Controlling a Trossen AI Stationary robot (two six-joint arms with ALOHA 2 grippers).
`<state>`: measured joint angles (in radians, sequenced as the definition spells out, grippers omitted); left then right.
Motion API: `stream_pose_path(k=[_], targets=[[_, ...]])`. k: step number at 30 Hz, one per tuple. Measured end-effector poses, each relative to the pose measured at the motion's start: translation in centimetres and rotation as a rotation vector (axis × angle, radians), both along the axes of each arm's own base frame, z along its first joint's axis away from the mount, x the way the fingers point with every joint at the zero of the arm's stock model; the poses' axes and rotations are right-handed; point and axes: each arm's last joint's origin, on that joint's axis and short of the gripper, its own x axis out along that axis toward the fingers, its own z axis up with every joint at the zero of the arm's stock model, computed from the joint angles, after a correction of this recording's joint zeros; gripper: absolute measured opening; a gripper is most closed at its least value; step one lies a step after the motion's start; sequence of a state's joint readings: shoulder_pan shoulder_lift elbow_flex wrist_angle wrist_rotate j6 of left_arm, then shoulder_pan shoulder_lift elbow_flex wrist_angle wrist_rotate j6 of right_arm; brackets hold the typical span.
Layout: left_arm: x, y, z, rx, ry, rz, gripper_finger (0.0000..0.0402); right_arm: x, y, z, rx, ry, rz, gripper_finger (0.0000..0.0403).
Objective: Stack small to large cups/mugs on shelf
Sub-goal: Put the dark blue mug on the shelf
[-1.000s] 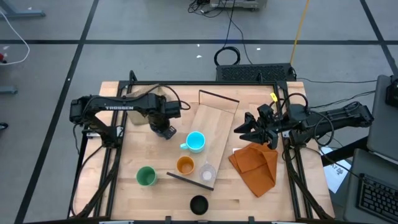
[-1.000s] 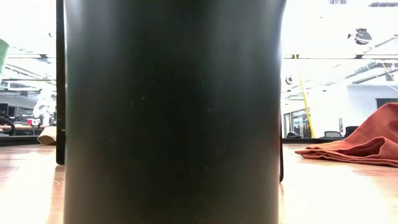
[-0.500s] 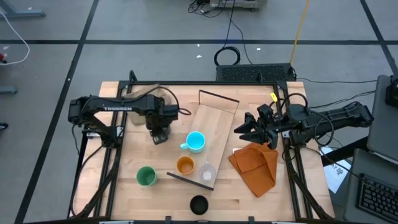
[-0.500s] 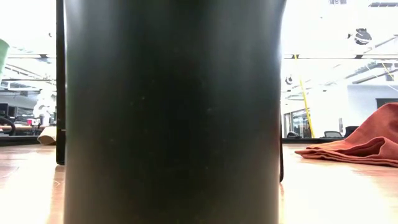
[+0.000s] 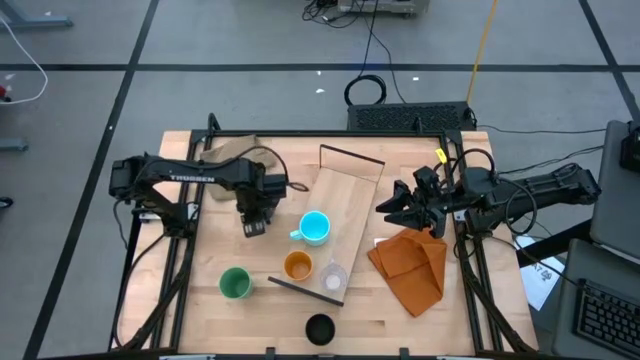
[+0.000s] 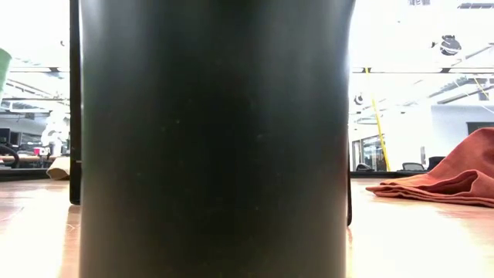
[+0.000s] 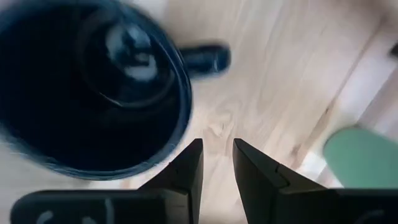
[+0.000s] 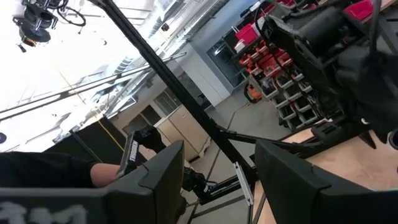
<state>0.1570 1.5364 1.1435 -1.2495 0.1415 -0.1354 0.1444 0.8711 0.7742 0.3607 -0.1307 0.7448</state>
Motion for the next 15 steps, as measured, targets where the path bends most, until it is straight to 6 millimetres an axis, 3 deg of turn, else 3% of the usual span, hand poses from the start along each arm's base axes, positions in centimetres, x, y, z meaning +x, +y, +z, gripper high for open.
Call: stream_pose_path(k=[7, 15], targets=[[-0.7, -0.2, -2.5, -0.016, 0.025, 0.039, 0.0088, 0.0, 0.0, 0.0, 0.004, 0.001, -0.006, 0.0187], [-1.2, -0.7, 0.2, -0.021, -0.051, 0.033, 0.0088, 0.0, -0.2, 0.0, 0.011, 0.003, -0.015, 0.0187]])
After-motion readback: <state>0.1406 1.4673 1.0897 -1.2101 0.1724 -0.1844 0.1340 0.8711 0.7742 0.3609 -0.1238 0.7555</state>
